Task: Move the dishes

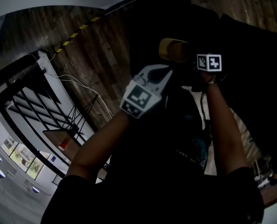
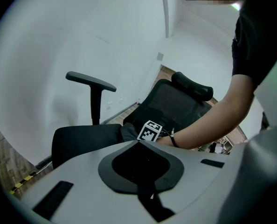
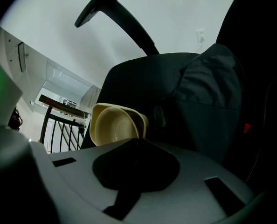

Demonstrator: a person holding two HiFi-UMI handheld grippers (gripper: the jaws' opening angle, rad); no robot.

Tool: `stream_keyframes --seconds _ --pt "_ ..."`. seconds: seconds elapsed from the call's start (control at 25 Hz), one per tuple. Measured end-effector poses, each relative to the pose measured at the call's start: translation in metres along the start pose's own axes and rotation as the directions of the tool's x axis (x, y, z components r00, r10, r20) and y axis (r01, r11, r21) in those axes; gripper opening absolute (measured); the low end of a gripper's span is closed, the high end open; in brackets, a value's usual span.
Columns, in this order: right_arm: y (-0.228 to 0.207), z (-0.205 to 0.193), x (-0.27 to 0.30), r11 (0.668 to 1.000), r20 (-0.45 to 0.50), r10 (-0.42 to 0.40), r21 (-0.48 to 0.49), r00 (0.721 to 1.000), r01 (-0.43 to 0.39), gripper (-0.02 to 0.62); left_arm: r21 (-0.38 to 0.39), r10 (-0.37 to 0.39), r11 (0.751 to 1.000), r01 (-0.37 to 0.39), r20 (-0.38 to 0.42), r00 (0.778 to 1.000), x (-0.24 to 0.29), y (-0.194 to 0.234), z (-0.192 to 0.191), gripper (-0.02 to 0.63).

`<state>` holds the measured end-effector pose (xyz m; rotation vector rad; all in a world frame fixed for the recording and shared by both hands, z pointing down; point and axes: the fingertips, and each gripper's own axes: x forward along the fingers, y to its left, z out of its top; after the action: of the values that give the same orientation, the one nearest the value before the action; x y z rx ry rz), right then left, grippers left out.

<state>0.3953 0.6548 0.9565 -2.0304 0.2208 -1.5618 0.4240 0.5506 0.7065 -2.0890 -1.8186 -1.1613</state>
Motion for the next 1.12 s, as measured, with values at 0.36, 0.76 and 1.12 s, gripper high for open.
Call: stream_keyframes --seconds 0.36,0.76,1.12 --pt "0.022 -0.001 -0.029 0.999 0.042 -0.022 0.032 0.999 0.021 0.014 0.025 -0.020 0.999 0.019 0.028 0.999 -0.017 -0.004 0.004 -0.005" --pt "0.077 -0.001 -0.084 1.000 0.099 -0.007 0.011 0.995 0.006 0.014 0.036 0.000 0.999 -0.003 0.083 0.997 -0.048 -0.024 0.023 -0.005" --pt "0.129 0.004 -0.129 0.991 0.114 0.031 -0.131 0.993 -0.016 0.014 -0.026 0.116 0.993 -0.113 0.229 0.966 -0.093 -0.054 0.043 -0.005"
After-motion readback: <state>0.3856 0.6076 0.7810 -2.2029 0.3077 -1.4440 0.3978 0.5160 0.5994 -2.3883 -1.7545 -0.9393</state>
